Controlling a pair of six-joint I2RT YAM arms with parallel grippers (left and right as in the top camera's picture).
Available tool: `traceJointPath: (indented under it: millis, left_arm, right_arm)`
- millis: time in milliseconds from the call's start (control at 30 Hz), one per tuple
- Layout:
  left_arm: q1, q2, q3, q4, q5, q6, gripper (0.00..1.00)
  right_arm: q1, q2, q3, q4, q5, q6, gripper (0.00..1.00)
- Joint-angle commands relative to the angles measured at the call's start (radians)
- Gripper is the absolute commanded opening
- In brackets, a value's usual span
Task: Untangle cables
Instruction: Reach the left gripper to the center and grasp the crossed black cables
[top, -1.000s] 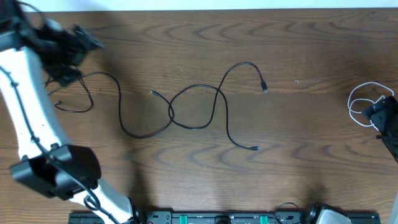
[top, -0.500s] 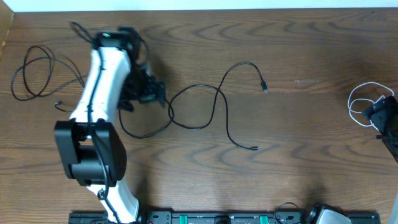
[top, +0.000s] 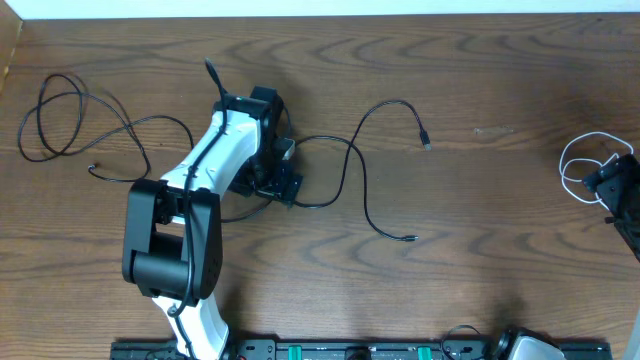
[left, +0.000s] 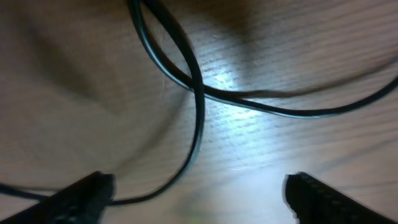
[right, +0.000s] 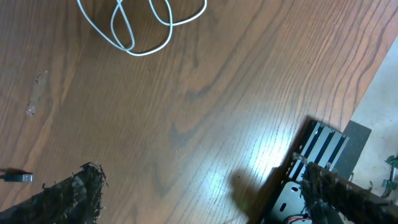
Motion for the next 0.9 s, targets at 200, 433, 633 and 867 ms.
traceJointPath:
  millis: [200, 433, 633, 867]
  left_arm:
    - [0.0, 0.002, -0.061, 0.071, -0.134, 0.041, 0.86]
    - [0.0, 0.002, -0.118, 0.141, -0.129, 0.04, 0.72]
    - [0.0, 0.002, -0.12, 0.154, -0.13, 0.04, 0.52]
    - [0.001, -0.004, -0.092, 0.145, -0.227, 0.036, 0.07]
  right_arm:
    - [-0.005, 0.0, 0.0, -0.001, 0.01, 0.015, 0.99]
    - [-0.005, 0.0, 0.0, -0.001, 0.01, 0.015, 0.99]
    - [-0.005, 0.0, 0.0, -0.001, 0.01, 0.015, 0.99]
    - [-0.005, 0.0, 0.0, -0.001, 0.01, 0.015, 0.99]
